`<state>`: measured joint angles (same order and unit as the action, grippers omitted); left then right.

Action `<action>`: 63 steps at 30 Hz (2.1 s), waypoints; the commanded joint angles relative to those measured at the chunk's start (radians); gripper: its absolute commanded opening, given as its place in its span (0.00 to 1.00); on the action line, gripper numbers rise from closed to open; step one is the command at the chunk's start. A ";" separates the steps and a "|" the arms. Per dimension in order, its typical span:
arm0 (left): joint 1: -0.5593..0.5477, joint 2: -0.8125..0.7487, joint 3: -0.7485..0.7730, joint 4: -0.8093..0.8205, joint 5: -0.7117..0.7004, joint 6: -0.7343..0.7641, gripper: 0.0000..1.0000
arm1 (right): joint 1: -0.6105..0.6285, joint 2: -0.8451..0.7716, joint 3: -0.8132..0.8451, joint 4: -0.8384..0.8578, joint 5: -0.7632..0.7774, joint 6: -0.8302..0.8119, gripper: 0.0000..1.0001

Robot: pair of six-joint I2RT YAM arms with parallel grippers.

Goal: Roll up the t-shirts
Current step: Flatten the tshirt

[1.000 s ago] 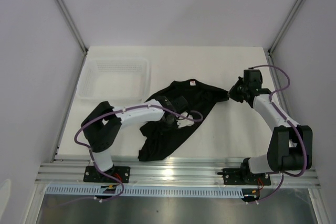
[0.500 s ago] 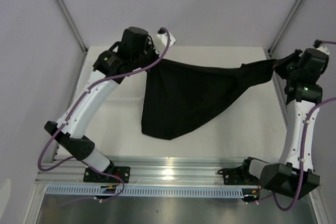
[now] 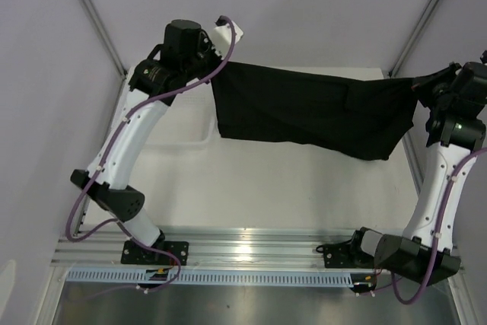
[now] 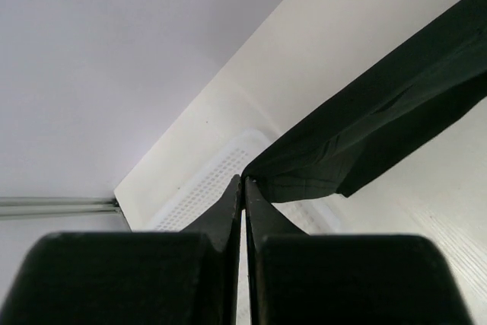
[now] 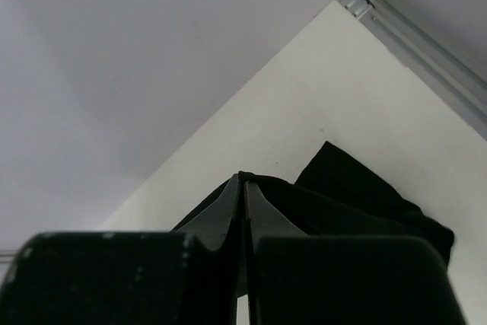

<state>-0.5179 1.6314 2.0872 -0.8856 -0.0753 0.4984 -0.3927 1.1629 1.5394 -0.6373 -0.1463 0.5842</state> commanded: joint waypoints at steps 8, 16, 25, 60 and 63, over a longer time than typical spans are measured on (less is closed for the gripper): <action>0.048 0.332 0.371 0.263 -0.014 -0.003 0.00 | 0.035 0.431 0.333 0.329 -0.082 0.098 0.00; 0.107 0.398 0.488 0.497 -0.077 0.026 0.01 | 0.058 0.780 0.973 0.244 -0.142 0.109 0.00; 0.122 0.364 0.428 0.481 0.008 0.081 0.01 | 0.034 0.615 0.716 0.295 -0.133 0.006 0.00; 0.144 0.174 0.442 0.313 0.002 0.057 0.01 | -0.061 0.319 0.604 0.188 -0.150 -0.073 0.00; 0.145 0.203 0.410 0.356 -0.011 0.060 0.01 | -0.061 0.368 0.614 0.235 -0.151 -0.041 0.00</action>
<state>-0.3912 1.8297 2.5069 -0.5716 -0.0414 0.5571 -0.4324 1.4902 2.1300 -0.4633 -0.3458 0.5316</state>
